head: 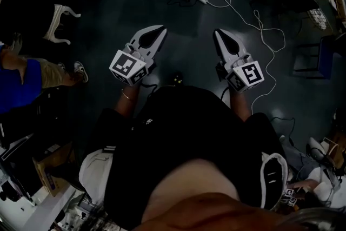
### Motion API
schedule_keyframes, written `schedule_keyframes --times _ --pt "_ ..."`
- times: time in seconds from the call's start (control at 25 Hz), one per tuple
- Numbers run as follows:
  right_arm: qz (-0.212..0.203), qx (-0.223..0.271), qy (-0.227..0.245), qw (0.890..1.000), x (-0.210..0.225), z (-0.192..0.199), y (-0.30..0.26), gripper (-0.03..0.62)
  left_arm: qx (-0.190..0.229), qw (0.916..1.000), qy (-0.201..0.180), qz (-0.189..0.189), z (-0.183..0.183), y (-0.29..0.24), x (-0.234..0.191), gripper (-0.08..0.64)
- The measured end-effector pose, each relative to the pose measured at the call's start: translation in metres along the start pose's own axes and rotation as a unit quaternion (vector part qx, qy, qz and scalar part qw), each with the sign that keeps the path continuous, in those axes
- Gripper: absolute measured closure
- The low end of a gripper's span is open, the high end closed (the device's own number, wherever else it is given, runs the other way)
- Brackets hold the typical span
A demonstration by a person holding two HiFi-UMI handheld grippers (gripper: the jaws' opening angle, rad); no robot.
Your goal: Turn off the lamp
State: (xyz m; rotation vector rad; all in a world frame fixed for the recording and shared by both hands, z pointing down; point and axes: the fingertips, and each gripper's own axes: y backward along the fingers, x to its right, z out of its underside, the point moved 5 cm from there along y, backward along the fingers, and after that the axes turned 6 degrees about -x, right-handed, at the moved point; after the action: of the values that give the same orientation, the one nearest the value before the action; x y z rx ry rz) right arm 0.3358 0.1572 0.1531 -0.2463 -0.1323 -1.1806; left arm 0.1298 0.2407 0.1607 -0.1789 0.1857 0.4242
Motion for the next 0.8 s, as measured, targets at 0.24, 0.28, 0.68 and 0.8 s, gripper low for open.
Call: schedule_keyframes --times 0.24,0.28,0.68,0.8 --pt "-0.009 -0.003 -0.001 1.000 -0.008 -0.001 -0.022 0.592 0.002 0.9999 0.003 -0.015 0.005 0.012 -0.019 0.552" --pt "-0.009 -0.005 -0.003 1.000 -0.010 0.000 -0.024 0.592 0.001 0.9999 0.001 -0.015 0.006 0.014 -0.021 0.552" --pt "-0.019 -0.021 0.005 1.000 -0.001 0.003 -0.044 0.592 -0.002 0.9989 0.005 -0.046 0.012 0.037 -0.034 0.552" --pt "-0.032 -0.020 0.011 0.999 0.002 0.001 -0.059 0.592 0.010 0.9977 0.012 -0.066 0.014 0.043 -0.046 0.552"
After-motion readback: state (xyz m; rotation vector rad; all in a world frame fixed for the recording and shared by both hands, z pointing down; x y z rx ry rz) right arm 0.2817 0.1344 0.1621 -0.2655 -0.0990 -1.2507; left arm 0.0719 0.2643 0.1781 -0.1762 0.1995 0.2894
